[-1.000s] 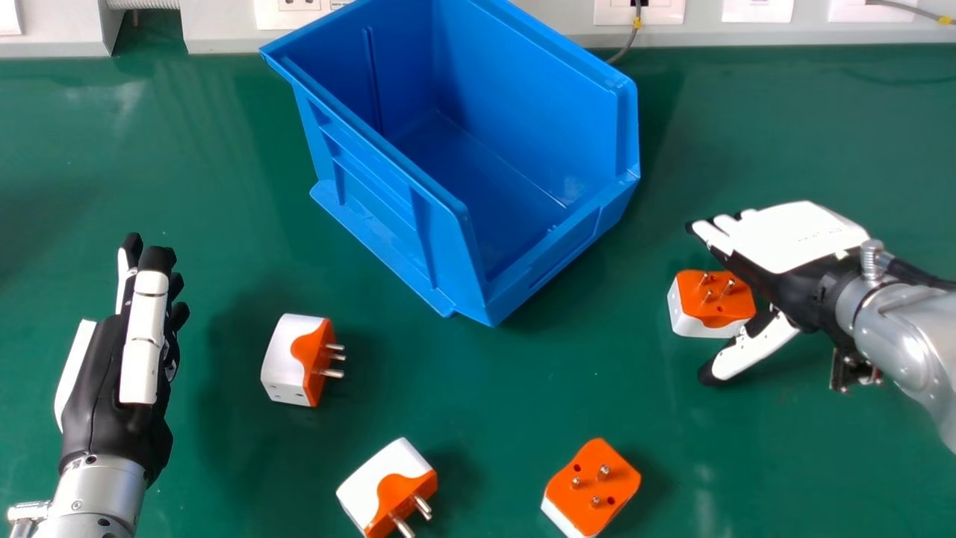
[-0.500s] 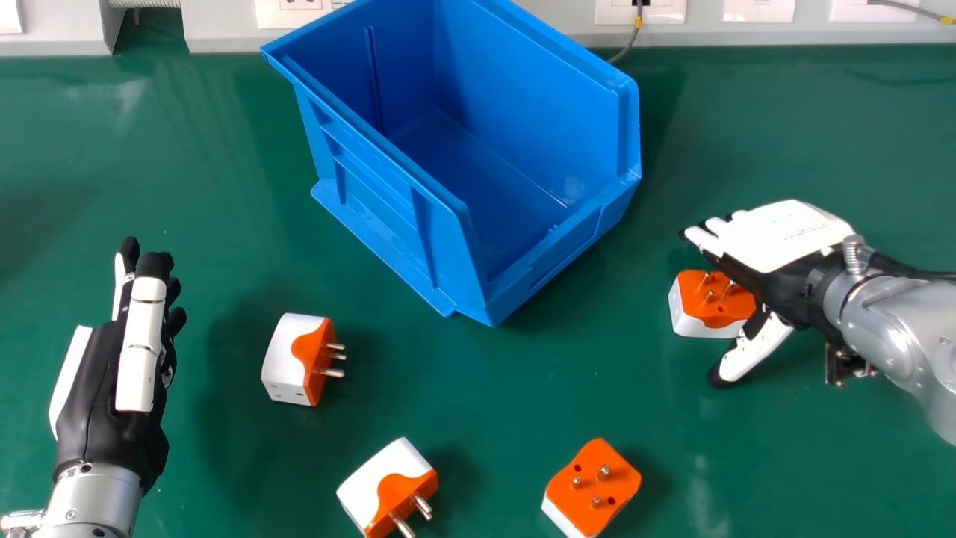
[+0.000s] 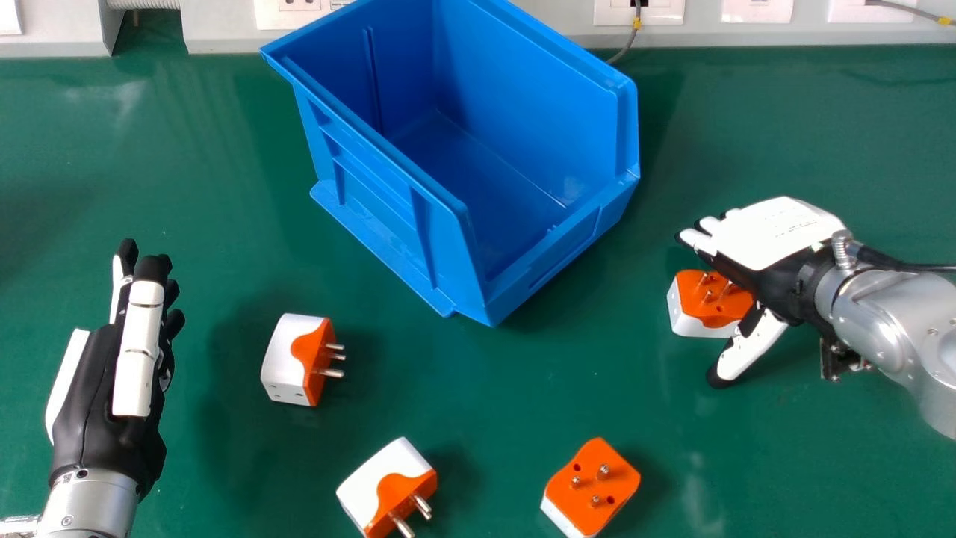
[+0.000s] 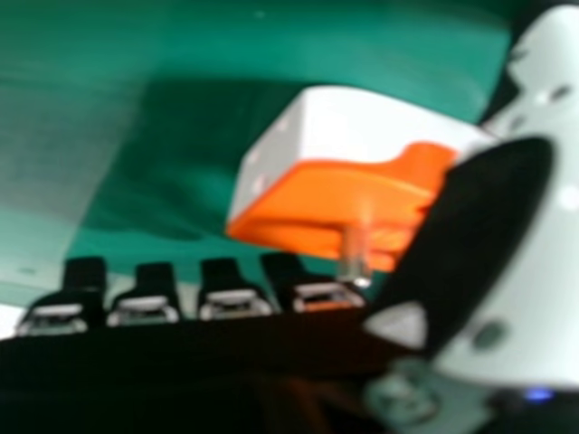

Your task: Pick all objects and put in blue box

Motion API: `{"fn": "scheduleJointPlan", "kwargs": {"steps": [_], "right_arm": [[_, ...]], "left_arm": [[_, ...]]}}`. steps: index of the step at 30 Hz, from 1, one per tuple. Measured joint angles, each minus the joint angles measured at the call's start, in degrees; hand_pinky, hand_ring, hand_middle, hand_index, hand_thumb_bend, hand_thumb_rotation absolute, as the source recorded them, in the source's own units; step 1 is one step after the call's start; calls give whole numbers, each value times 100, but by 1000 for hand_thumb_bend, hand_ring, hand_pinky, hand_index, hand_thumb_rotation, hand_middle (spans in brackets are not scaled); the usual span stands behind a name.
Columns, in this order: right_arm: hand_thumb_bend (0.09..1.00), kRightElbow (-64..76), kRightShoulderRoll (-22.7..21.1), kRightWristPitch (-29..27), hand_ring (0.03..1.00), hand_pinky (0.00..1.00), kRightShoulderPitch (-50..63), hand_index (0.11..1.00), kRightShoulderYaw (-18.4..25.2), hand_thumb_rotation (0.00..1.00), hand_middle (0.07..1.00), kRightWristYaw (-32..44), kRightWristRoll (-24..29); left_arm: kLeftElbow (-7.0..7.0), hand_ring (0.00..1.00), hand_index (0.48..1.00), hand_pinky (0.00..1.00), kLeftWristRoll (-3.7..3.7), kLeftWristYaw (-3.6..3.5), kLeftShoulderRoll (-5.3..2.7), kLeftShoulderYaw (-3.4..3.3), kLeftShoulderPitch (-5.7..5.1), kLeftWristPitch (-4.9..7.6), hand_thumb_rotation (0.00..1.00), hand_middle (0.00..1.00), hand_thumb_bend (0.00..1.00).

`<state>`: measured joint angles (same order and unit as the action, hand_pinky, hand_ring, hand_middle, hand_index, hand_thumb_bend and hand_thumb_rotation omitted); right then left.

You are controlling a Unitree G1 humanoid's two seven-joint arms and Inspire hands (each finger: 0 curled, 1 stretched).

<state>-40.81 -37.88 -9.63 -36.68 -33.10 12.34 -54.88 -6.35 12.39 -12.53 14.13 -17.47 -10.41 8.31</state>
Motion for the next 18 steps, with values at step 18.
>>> {"fn": "scheduleJointPlan", "kwargs": {"steps": [18], "right_arm": [[561,-464,175,-12,912,829,-283,865,-63,352,889,-76,109]], "left_arm": [[62,1000,1000,983,0,1,11,-32,-43,-44,1000,1000,595]]}}
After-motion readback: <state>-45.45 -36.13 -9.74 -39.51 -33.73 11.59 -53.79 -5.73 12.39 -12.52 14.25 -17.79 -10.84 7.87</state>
